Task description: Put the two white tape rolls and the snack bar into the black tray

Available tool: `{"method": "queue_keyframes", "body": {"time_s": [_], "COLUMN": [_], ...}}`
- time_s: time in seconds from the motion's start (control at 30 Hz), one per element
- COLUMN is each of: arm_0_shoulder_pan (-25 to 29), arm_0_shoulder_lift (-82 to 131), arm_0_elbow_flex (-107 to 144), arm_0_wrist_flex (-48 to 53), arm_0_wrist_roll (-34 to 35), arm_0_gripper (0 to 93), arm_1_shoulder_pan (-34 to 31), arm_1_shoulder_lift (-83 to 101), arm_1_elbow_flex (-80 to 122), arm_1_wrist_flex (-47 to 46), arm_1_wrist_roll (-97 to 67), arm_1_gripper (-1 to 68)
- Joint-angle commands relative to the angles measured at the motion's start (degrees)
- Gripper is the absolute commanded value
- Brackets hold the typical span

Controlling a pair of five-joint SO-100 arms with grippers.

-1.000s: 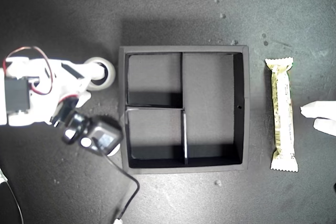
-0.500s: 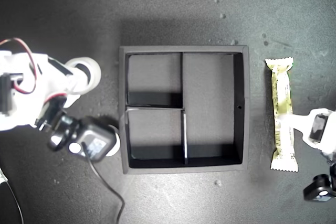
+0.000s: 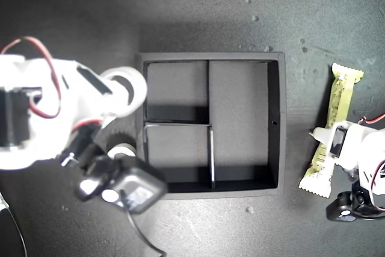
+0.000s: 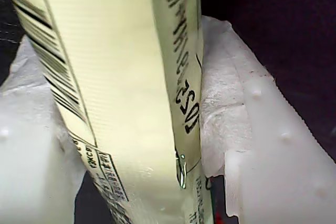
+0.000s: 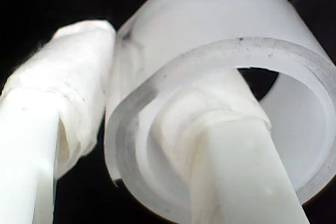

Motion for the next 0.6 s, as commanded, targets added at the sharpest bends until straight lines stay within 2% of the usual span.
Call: {"method": "queue_keyframes", "body": {"time_s": [0.0, 0.23, 0.57], "arm_0_shoulder_pan": [-0.26, -0.88, 0.62], "arm_0_shoulder_lift": [-6.94, -23.20, -29.18], "arm_0_elbow_flex": [-12.04, -35.07, -42.45], "arm_0_wrist_flex": [4.31, 16.87, 17.75], "arm_0_wrist_roll": [0.97, 1.58, -0.26], "arm_0_gripper": [0.4, 0.4, 0.4], "arm_1_shoulder_pan": [-2.11, -5.54, -6.15], "arm_1_shoulder_lift": [0.00, 0.00, -3.08], "arm_1_elbow_flex": [-6.06, -23.20, -40.52], "arm_1_wrist_flex": [3.87, 16.79, 19.34], "arm_1_wrist_roll": [-0.09, -4.75, -12.22], "arm_1_gripper": [4.4, 2.2, 2.1]}}
